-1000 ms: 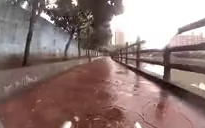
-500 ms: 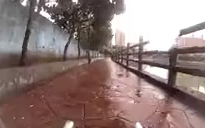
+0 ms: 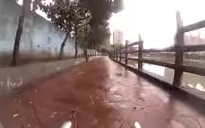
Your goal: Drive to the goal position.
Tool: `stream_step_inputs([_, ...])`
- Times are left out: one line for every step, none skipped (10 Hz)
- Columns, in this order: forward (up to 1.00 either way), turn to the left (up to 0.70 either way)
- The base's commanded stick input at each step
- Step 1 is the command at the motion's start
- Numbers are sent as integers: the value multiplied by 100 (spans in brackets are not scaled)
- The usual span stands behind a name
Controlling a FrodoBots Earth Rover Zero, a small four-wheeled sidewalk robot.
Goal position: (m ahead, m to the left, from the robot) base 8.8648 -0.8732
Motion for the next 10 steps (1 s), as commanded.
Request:
stream_step_inputs([50, 0])
stream_step_inputs([50, 0])
stream_step_inputs([50, 0])
stream_step_inputs([50, 0])
stream_step_inputs([50, 0])
stream_step_inputs([50, 0])
stream_step_inputs([50, 0])
stream_step_inputs([50, 0])
stream_step_inputs([50, 0])
stream_step_inputs([50, 0])
